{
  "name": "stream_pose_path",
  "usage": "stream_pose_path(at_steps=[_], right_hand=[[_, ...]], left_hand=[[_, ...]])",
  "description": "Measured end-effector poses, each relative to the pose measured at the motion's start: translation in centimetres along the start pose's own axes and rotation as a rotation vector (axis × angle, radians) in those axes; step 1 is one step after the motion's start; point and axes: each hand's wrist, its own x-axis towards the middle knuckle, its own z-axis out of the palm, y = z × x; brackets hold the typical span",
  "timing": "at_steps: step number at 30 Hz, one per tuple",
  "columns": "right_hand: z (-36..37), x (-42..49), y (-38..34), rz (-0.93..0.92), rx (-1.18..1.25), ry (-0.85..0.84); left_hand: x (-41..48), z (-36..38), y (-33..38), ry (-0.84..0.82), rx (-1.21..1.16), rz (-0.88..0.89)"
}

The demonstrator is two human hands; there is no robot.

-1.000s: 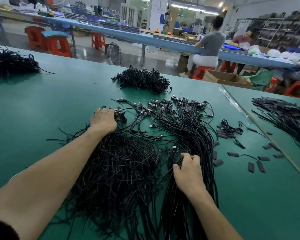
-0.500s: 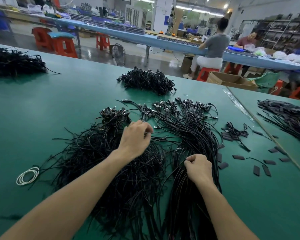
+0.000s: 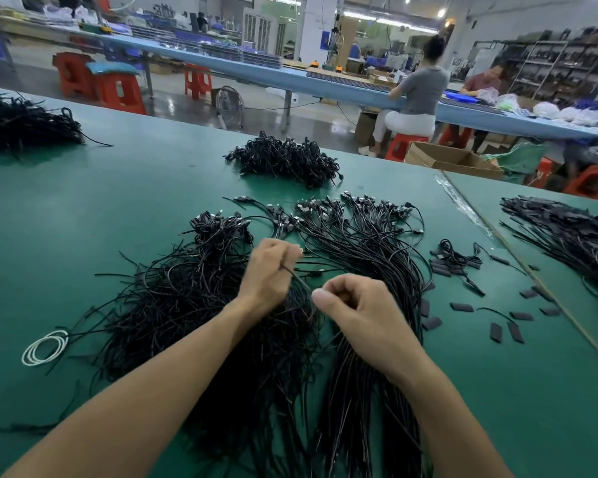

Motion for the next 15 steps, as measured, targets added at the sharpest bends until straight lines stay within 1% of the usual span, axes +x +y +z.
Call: stream_pose_path(at_steps=[1,2,3,4,5,6,7,9,11,13,14,15], right_hand=[[-0.6,0.0,0.1,-0.009,-0.052,0.077],[-1.1,0.0,0.4,-0.002,-0.107,0.142],[-1.6,0.1,0.8,0.023,-0.157,0.193],[-2.0,0.3,1.4,0.063,-0.201,0.238],[-2.5,0.5,2.1,0.116,-0.243,0.280],[-2.8,0.7,2.9,0.178,-0.285,0.314],[-3.1,0.9,3.6,0.238,-0.325,0.339],[-3.6,1.1,4.6,0.321,-0.396,0.365],[-3.9,1.0,5.0,0.368,-0.484,0.357],[-3.9,0.8,4.7,0.379,-0.702,0.279],[-3.9,0.7,4.3,0.340,-0.791,0.220],[-3.7,0.7,3.8,0.256,-0.803,0.154]], left_hand=[[0.3,-0.5,-0.4,0.070,0.015,-0.066],[0.5,-1.1,-0.8,0.138,0.118,-0.099],[0.5,-1.8,-1.0,0.212,0.268,-0.087],[0.3,-2.4,-0.9,0.270,0.381,-0.023],[0.0,-2.9,-0.5,0.294,0.408,0.083],[-0.3,-3.3,0.0,0.271,0.371,0.200],[-0.9,-3.7,0.5,0.209,0.294,0.311],[-2.1,-4.2,1.9,0.069,0.181,0.437],[-2.9,-4.6,3.2,0.056,0.122,0.463],[-3.7,-4.6,4.2,0.050,0.040,0.452],[-4.0,-4.5,4.6,0.041,0.049,0.473],[-4.2,-4.3,4.9,0.029,0.114,0.505]])
